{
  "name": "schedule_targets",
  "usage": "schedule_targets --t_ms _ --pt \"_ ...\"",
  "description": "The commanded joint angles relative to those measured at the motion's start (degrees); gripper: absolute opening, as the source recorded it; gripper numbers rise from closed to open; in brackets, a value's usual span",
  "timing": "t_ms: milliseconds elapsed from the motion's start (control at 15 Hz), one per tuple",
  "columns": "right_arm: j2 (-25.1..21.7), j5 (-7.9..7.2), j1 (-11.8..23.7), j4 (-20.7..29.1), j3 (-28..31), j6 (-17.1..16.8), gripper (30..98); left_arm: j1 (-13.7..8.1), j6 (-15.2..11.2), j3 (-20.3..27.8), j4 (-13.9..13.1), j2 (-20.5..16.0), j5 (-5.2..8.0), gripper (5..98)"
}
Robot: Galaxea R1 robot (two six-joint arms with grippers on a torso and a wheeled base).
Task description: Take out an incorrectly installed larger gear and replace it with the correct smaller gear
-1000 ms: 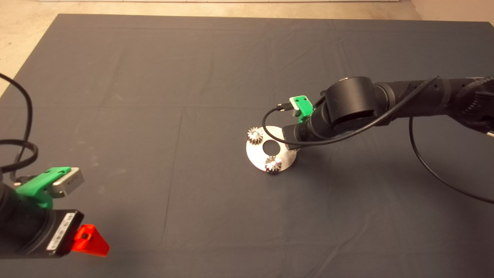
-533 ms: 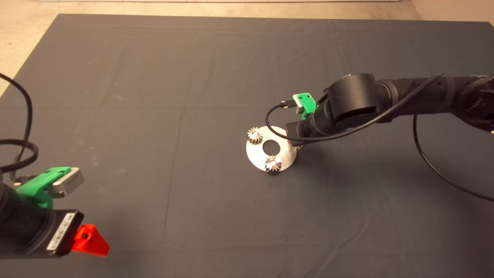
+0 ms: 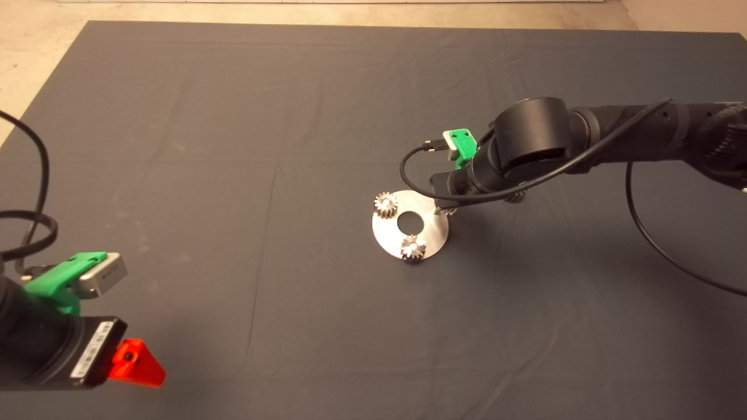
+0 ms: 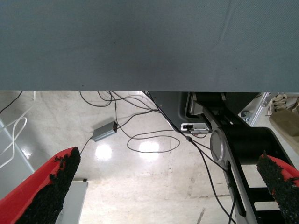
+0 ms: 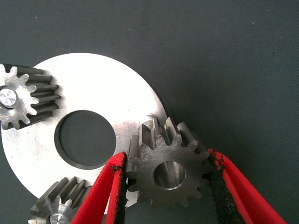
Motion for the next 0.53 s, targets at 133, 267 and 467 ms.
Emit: schedule_targets --t_ms 133,267,467 --pt "1.4 -5.98 1.7 -1.8 -0.2 -0.1 39.6 -0.6 0.2 0.3 0.6 -0.2 7.63 98.2" --pt "1.3 -5.98 1.6 -1.8 -0.2 -0.2 39.6 -0.6 0.2 0.3 0.6 -0.3 7.63 98.2" --pt "1.3 -6.07 1.0 -1.8 0.1 -0.1 39.5 -0.6 0.2 0.1 0.6 -0.2 7.63 98.2"
